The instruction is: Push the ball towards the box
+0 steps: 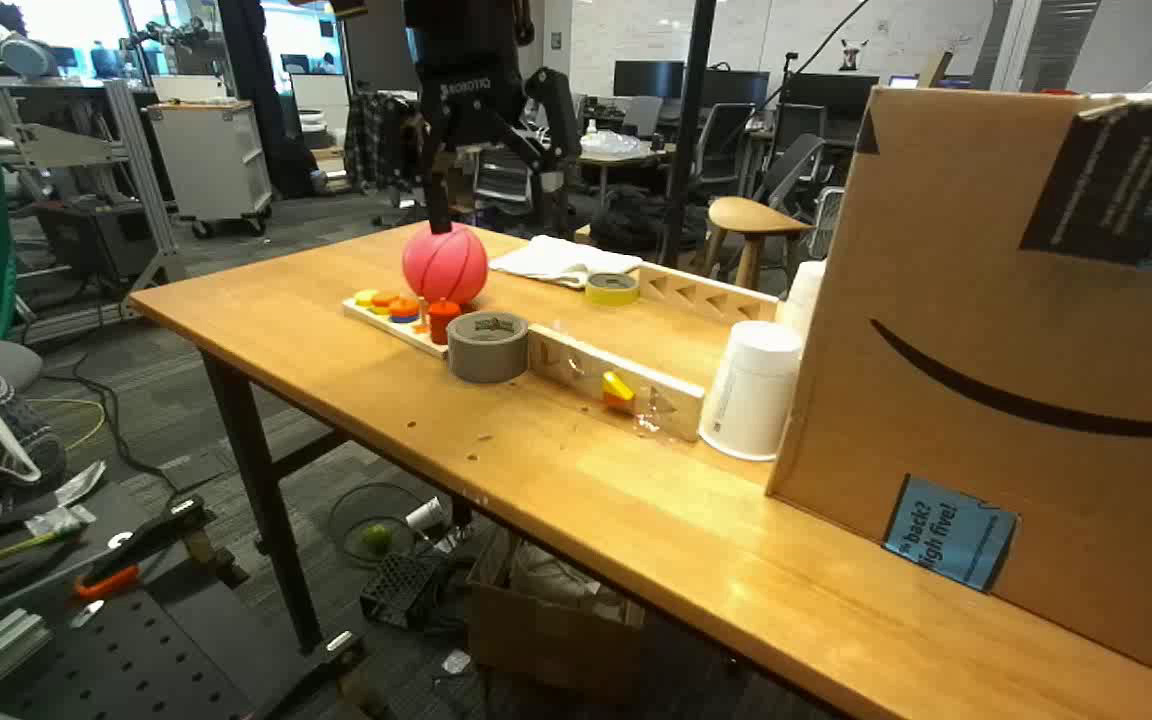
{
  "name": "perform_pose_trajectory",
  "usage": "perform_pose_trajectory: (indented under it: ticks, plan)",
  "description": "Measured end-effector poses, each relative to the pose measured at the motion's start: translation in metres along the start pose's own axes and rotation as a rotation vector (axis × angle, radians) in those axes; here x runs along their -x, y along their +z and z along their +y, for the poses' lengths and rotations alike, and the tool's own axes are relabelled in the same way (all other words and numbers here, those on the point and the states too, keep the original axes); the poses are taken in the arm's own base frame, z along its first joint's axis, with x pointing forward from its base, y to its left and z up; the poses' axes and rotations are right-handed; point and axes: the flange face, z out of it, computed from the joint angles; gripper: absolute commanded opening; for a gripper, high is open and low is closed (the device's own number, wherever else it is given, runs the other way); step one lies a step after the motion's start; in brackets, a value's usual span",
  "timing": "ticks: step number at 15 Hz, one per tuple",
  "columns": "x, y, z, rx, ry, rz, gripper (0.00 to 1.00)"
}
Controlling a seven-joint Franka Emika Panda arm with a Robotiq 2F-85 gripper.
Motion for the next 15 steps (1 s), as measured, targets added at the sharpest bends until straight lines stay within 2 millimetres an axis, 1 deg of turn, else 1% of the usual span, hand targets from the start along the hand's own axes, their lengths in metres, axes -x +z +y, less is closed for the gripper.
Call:
perform_pose_trajectory:
  ticks: [4, 12, 15]
  plan:
    - [-0.0015, -0.0068, 0.0024, 0.005, 0.004, 0.014, 1.00]
    - [-0.0016, -0.0068, 0.0024, 0.005, 0.004, 0.014, 1.00]
    - [-0.0010, -0.0028, -0.0010, 0.002, -0.003, 0.005, 1.00]
